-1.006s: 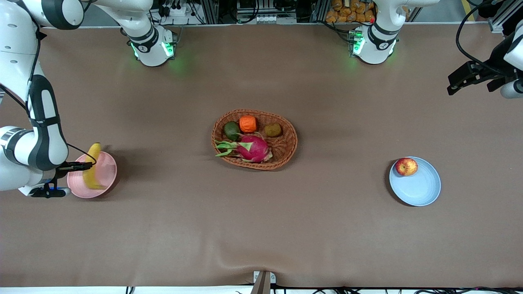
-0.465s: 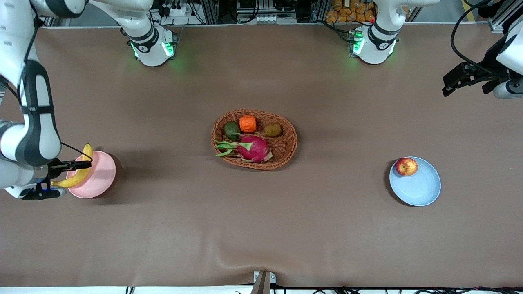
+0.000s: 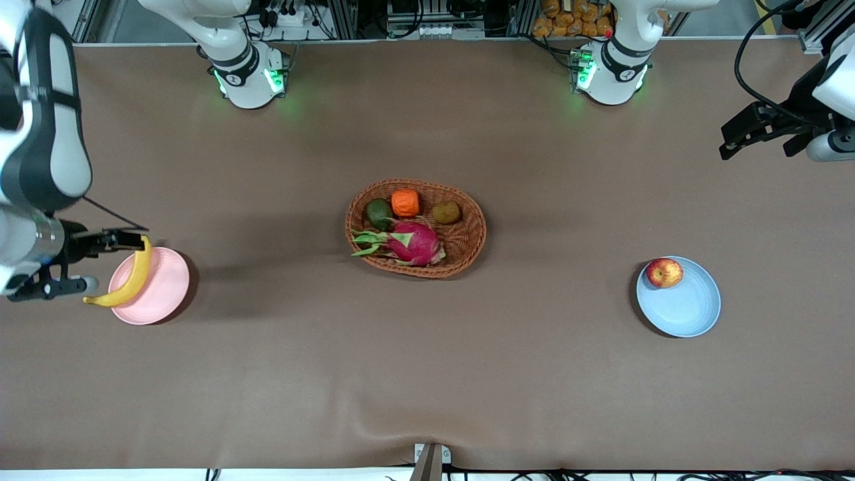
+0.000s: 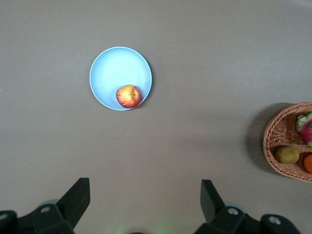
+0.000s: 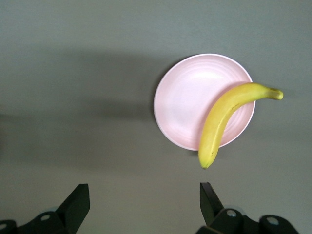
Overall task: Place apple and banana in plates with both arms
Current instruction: 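Open the right gripper to release the banana on the pink plate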
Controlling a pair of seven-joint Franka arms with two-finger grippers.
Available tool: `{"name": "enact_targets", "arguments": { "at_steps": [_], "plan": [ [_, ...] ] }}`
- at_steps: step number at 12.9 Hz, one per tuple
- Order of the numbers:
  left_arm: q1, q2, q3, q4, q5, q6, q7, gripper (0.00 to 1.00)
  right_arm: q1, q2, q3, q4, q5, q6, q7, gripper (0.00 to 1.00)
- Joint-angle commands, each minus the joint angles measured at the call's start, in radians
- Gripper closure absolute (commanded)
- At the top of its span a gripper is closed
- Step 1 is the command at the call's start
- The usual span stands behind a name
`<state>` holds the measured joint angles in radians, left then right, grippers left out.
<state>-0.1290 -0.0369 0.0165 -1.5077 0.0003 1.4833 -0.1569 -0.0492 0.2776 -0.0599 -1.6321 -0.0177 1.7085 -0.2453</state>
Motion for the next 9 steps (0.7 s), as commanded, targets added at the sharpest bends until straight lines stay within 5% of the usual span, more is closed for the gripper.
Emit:
{"name": "enact_targets", "arguments": {
  "at_steps": [1, 4, 9],
  "plan": [
    [0.003, -0.011, 0.000, -0.016, -0.016, 0.029, 0.008, 0.00, 0.038, -0.185, -0.001, -0.164, -0.007, 0.031, 0.047, 0.00],
    [-0.001, -0.011, 0.000, -0.012, -0.014, 0.031, 0.004, 0.00, 0.054, -0.303, -0.001, -0.239, -0.007, 0.043, 0.072, 0.00],
    [0.002, -0.018, -0.015, -0.012, -0.013, 0.012, -0.006, 0.00, 0.016, -0.331, -0.009, -0.137, -0.004, -0.025, 0.126, 0.00]
  ]
}}
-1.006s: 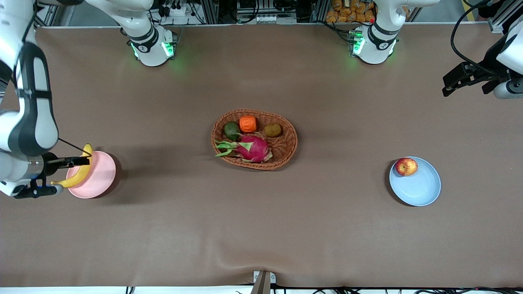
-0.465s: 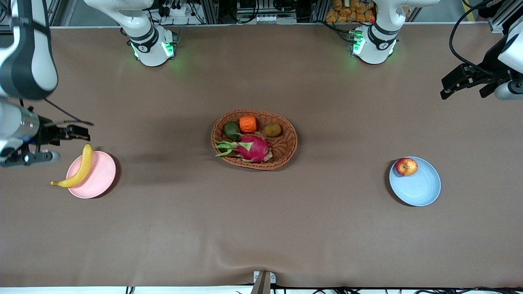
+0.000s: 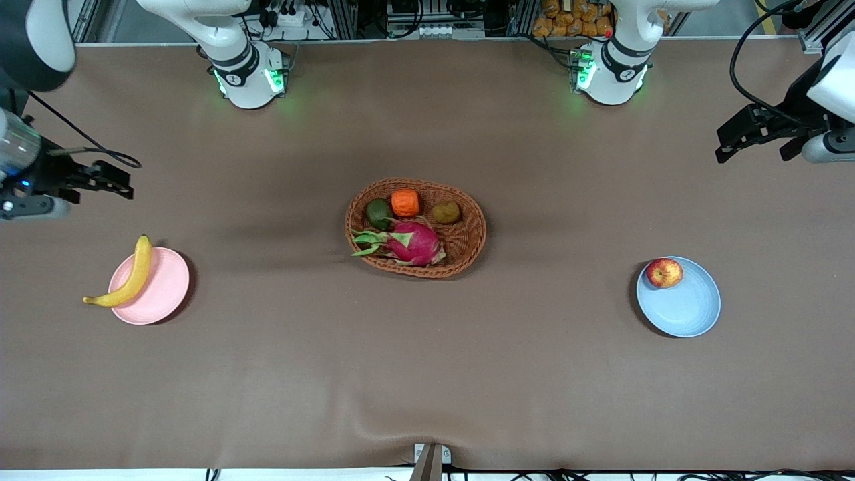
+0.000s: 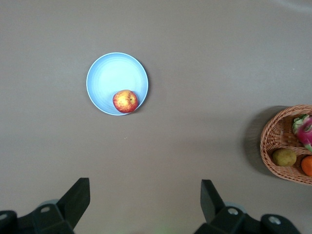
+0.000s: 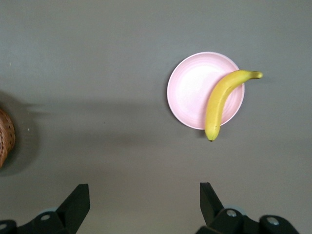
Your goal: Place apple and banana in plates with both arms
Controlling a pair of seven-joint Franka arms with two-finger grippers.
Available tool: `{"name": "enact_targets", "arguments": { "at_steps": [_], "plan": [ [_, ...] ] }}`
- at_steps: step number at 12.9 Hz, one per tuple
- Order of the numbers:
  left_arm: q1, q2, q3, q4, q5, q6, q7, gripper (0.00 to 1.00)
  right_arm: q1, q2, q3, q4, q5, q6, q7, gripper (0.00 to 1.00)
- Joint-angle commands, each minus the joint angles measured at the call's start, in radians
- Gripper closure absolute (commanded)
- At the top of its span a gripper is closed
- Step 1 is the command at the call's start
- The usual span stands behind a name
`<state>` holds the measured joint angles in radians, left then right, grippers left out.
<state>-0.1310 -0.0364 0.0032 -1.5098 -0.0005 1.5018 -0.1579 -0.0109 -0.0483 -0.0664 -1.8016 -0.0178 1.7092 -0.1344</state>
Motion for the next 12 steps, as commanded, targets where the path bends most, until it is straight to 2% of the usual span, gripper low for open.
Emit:
{"name": "enact_targets", "arguments": {
  "at_steps": [1, 4, 7, 12],
  "plan": [
    [0.005, -0.019, -0.002, -0.009, -0.012, -0.011, -0.005, 0.00, -0.024, -0.008, -0.003, 0.065, -0.004, -0.080, 0.021, 0.00],
    [0.005, -0.022, -0.002, -0.009, -0.010, -0.014, -0.005, 0.00, -0.023, -0.004, -0.001, 0.143, -0.005, -0.144, 0.093, 0.00],
    [0.005, -0.022, -0.003, -0.009, -0.010, -0.058, -0.003, 0.00, -0.024, -0.007, -0.003, 0.143, -0.014, -0.146, 0.095, 0.00],
    [0.004, -0.008, -0.002, 0.028, -0.001, -0.057, 0.003, 0.00, -0.038, -0.010, -0.003, 0.143, -0.007, -0.149, 0.098, 0.00]
  ]
}}
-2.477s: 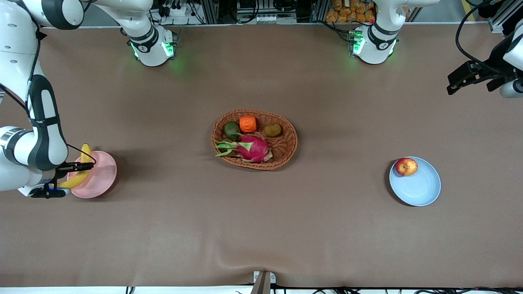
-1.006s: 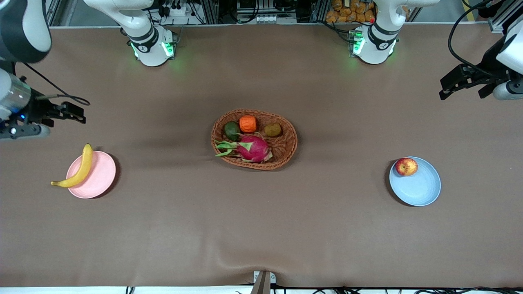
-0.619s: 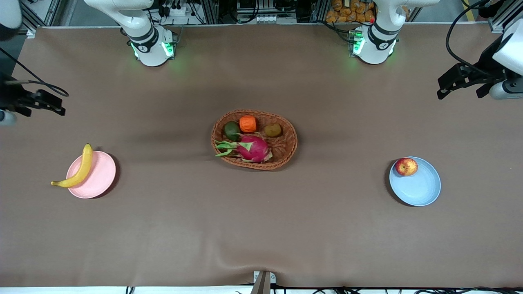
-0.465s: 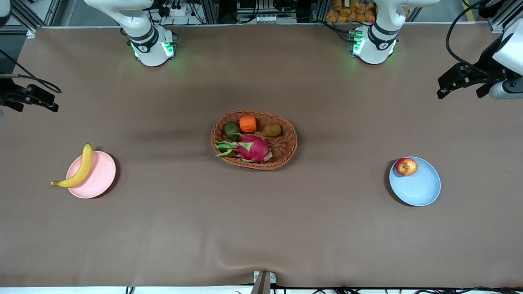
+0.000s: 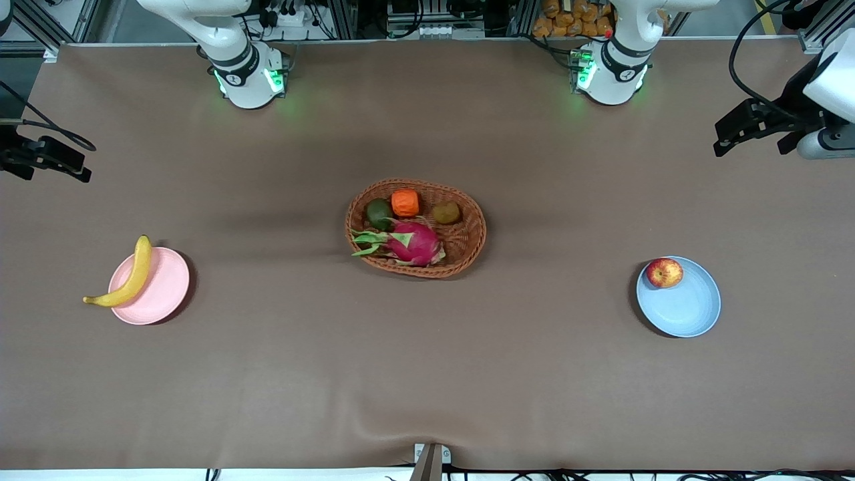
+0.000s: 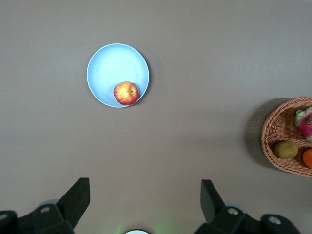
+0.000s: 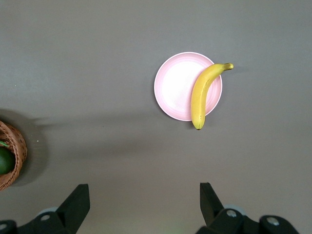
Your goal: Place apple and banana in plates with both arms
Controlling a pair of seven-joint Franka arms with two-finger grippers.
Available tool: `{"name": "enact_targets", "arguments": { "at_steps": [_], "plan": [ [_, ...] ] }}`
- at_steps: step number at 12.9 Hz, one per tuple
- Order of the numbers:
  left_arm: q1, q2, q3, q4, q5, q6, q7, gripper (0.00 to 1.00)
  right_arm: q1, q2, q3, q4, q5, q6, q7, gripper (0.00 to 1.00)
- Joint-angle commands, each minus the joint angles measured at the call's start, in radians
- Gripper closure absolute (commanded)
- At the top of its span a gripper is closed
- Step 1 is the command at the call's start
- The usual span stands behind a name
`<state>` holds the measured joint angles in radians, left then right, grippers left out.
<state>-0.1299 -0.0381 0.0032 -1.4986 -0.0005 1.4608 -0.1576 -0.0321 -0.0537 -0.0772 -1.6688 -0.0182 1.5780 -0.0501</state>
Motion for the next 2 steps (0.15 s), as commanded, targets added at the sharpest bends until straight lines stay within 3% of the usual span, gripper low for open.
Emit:
{"name": "enact_targets", "arguments": {
  "at_steps": [1, 2],
  "plan": [
    [0.004, -0.003, -0.002, 0.020, 0.000, -0.017, 0.003, 0.00, -0.019, -0.005, 0.008, 0.009, -0.005, -0.023, 0.012, 0.00],
    [0.004, -0.003, -0.002, 0.018, 0.000, -0.022, 0.001, 0.00, -0.017, -0.005, 0.008, 0.011, -0.005, -0.029, 0.013, 0.00]
  ]
}}
